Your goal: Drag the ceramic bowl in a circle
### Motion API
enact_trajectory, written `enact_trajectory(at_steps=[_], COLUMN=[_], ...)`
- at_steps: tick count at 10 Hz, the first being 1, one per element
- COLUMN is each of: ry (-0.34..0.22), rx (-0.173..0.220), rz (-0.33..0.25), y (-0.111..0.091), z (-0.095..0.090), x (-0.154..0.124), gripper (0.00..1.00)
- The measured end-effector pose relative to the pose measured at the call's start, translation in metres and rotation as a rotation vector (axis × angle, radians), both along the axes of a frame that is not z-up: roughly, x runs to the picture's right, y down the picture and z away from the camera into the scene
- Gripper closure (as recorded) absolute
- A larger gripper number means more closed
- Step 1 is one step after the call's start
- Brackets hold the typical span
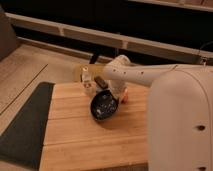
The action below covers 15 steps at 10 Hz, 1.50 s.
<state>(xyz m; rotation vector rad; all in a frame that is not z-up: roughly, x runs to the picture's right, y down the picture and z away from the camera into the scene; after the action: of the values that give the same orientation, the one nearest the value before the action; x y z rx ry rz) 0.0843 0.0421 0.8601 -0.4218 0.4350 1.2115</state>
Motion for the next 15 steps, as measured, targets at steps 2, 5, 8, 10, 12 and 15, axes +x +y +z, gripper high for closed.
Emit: enact_trajectory(at_steps=[2, 5, 8, 10, 12, 15], ry=[0.015, -0.033, -0.159, -0.234, -0.254, -0.181], rx=[-0.001, -0.017, -0.049, -0.078, -0.093, -0.113], rz=[-0.006, -0.012, 0.003, 0.011, 0.005, 0.007], y=[-0.008, -0.014, -0.003, 0.011, 0.020, 0.030], z=[0.013, 0.037, 0.045, 0.033, 0.019, 0.002], x=[0.002, -0.027, -0.092, -0.128, -0.135, -0.099], gripper=[1.00, 1.00, 1.00, 1.00, 1.00, 1.00])
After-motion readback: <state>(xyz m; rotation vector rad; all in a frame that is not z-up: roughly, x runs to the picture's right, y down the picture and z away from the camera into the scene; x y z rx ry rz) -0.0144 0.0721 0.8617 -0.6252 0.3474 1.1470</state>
